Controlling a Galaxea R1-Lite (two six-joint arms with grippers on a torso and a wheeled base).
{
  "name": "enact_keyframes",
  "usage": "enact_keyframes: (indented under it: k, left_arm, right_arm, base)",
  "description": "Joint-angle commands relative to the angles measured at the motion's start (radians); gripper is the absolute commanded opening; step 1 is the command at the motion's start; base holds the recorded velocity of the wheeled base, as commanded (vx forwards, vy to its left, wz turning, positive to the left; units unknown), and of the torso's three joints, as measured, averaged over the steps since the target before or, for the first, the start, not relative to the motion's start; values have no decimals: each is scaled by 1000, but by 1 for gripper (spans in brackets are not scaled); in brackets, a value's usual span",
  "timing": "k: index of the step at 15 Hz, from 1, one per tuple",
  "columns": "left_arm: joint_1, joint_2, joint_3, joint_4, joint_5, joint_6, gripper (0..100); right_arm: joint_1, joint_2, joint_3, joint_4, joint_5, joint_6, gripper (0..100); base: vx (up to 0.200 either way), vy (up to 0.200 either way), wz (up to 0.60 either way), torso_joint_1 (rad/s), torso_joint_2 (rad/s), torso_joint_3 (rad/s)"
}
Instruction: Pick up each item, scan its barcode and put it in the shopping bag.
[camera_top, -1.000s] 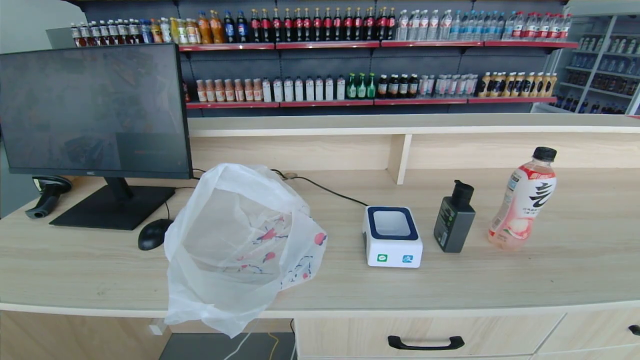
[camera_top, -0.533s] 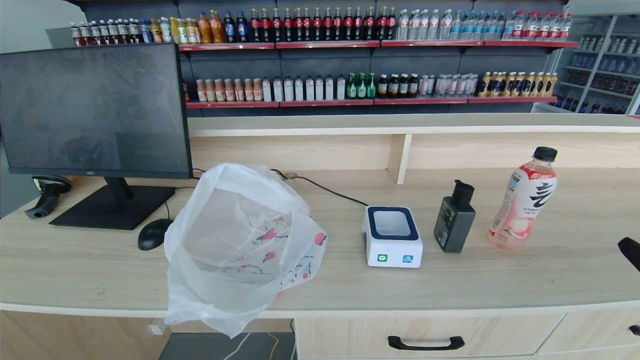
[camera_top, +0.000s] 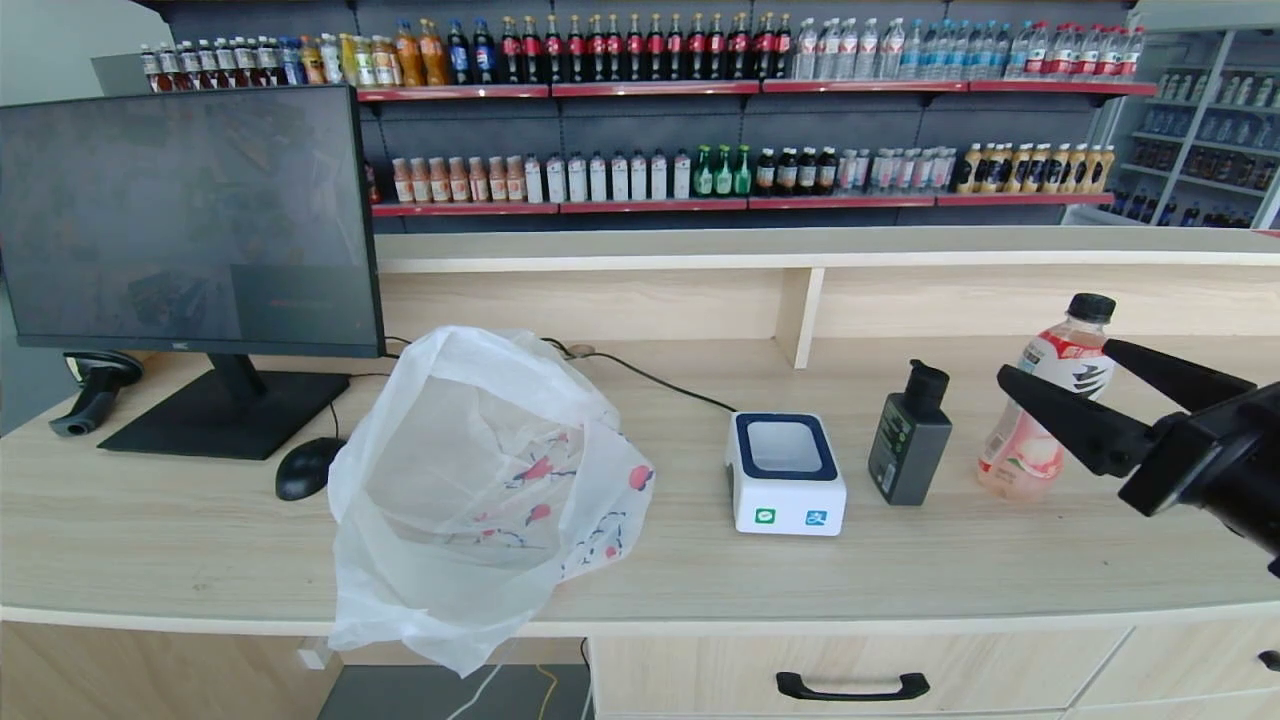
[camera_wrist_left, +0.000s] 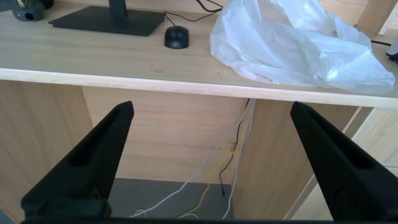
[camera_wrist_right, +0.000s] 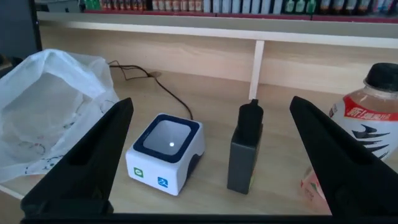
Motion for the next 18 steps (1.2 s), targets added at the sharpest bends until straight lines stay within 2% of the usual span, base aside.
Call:
enact_keyframes:
  k: [1,10,14,18]
  left_arm:
    - [0,0,0,0,0,0,100]
    - [0,0,0,0,0,0,100]
    - [0,0,0,0,0,0,100]
    - [0,0,0,0,0,0,100]
  right_arm:
    - [-79,170,-24,-47,-12,-43,100]
    - [-86,334,-51,-70,-17,-28,100]
    - [-69,474,-10,-331,-17,-34,100]
    - [-62,472,18,-342,-17,-33,100]
  base:
    - [0,0,0,0,0,0]
    - [0,0,0,0,0,0]
    - [0,0,0,0,0,0]
    - [0,0,0,0,0,0]
